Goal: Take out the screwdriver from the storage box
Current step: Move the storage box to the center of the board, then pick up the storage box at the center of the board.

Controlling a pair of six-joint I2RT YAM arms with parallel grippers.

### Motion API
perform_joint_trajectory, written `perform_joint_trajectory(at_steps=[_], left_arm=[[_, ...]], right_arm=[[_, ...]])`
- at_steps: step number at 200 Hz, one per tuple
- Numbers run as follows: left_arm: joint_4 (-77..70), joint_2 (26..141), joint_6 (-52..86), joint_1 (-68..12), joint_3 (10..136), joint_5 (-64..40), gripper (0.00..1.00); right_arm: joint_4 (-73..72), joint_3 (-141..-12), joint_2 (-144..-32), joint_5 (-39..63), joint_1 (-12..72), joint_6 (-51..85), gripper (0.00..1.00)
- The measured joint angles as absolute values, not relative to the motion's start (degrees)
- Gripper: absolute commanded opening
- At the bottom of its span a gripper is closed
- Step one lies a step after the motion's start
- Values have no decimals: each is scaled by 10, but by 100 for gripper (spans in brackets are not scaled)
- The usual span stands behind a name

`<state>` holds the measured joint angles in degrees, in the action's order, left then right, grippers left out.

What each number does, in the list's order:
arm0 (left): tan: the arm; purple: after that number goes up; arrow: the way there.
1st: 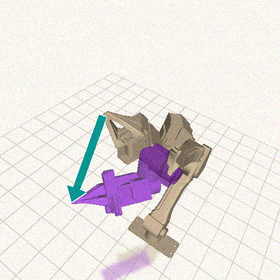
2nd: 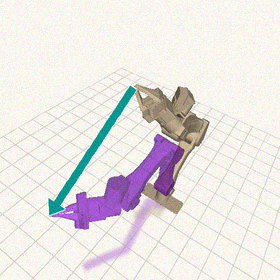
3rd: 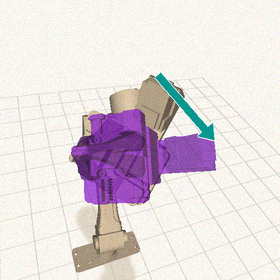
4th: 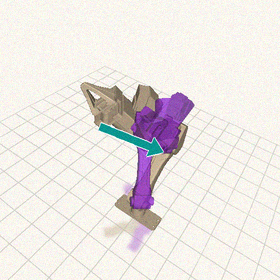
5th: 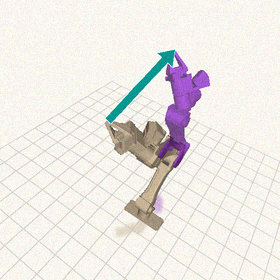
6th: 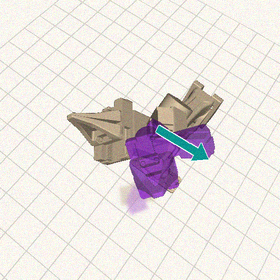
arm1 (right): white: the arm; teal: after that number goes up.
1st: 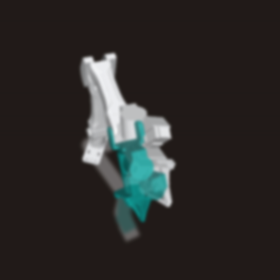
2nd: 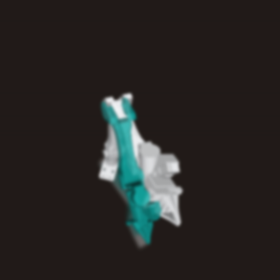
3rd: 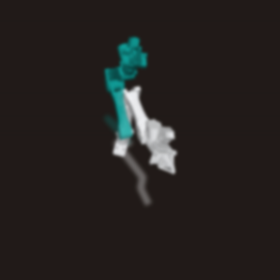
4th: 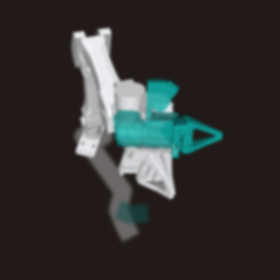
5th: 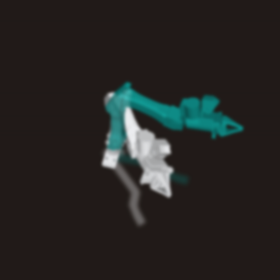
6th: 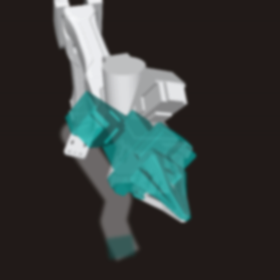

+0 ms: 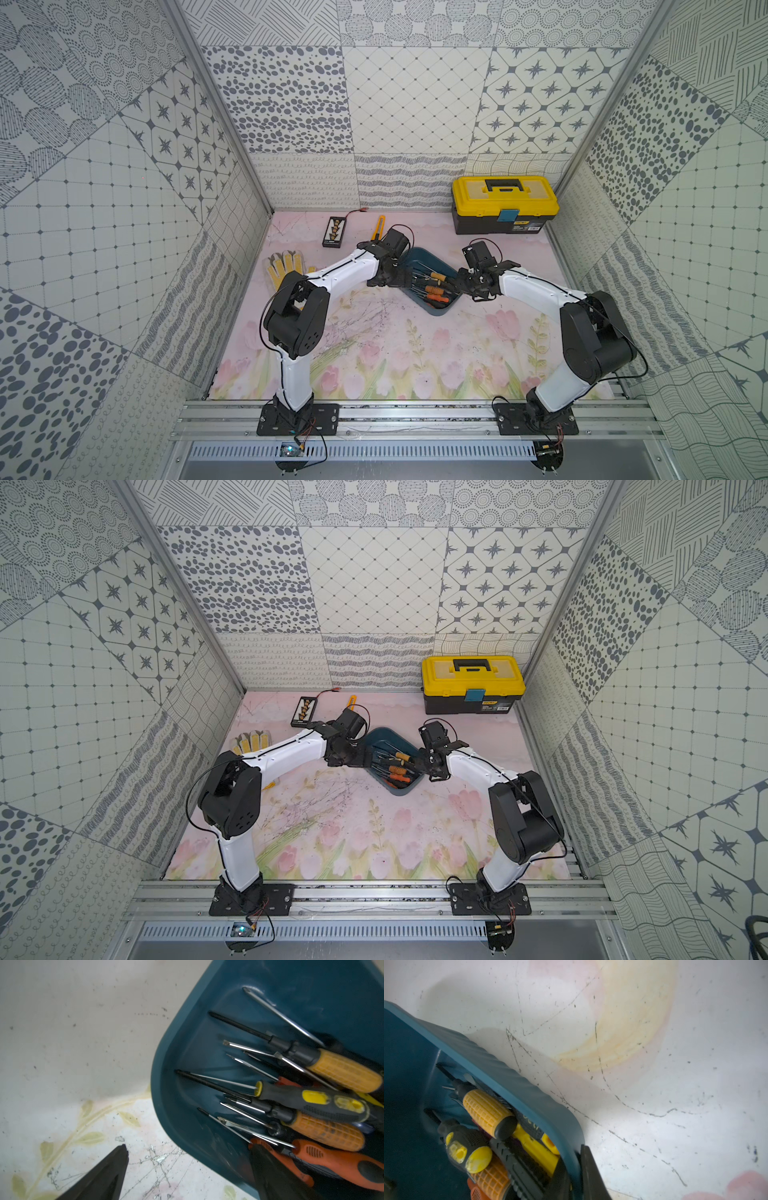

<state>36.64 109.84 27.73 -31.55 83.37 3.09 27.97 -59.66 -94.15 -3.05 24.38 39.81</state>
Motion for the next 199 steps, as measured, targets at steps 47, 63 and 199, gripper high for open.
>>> perform_joint_trajectory(at_steps=[47,63,199], left_arm=[[362,1046,363,-322,746,18,86],[362,1034,389,-325,729,16,78],[337,1072,473,-334,776,13,0]], right_arm=[[274,-575,-933,-30,284,418,10],[272,-571,-930,-29,297,425,19],[251,-536,-797,-53,328,382,77]])
